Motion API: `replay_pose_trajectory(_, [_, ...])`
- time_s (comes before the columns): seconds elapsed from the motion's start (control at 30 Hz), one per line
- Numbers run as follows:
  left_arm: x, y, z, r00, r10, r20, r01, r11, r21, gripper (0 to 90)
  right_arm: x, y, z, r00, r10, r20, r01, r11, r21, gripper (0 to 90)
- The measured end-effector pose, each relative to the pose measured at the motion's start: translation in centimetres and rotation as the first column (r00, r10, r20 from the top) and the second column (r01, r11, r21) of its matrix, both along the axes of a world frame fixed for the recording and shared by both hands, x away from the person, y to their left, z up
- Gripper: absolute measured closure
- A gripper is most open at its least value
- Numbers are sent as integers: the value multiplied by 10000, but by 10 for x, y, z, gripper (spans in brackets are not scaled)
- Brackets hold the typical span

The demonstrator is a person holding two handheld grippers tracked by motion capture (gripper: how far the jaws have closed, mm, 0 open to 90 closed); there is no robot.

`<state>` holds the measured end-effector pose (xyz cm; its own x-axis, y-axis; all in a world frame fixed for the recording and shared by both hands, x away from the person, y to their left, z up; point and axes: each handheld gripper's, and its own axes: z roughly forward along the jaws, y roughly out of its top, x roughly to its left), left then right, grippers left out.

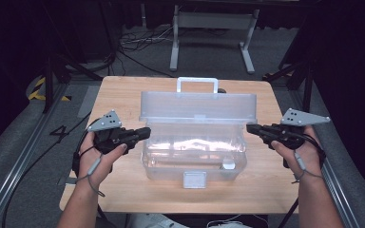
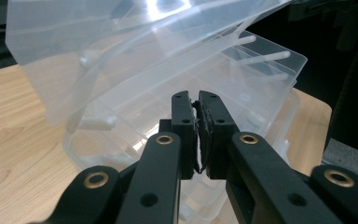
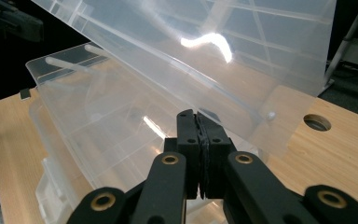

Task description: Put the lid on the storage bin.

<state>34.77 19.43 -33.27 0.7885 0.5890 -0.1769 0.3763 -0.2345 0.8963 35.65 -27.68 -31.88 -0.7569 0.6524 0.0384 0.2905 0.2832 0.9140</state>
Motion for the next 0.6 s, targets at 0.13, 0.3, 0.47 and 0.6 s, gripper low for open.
replay_pose_trajectory(0.13, [2,0,-1,10000,82,-50,-82,10000,39,862,-1,0,0,9999,56,-91,-57,10000,-81,885])
replay_pose_trajectory(0.3, [2,0,-1,9998,102,-180,-100,9999,121,863,-2,0,-1,9993,191,-316,-199,9995,-234,886])
replay_pose_trajectory(0.47, [1,1,-1,9995,171,-281,-166,9997,159,865,-3,0,-2,9980,285,-573,-303,9991,-312,889])
replay_pose_trajectory(0.6, [1,2,0,9992,184,-356,-178,9996,197,879,-3,0,-3,9959,362,-834,-396,9984,-399,890])
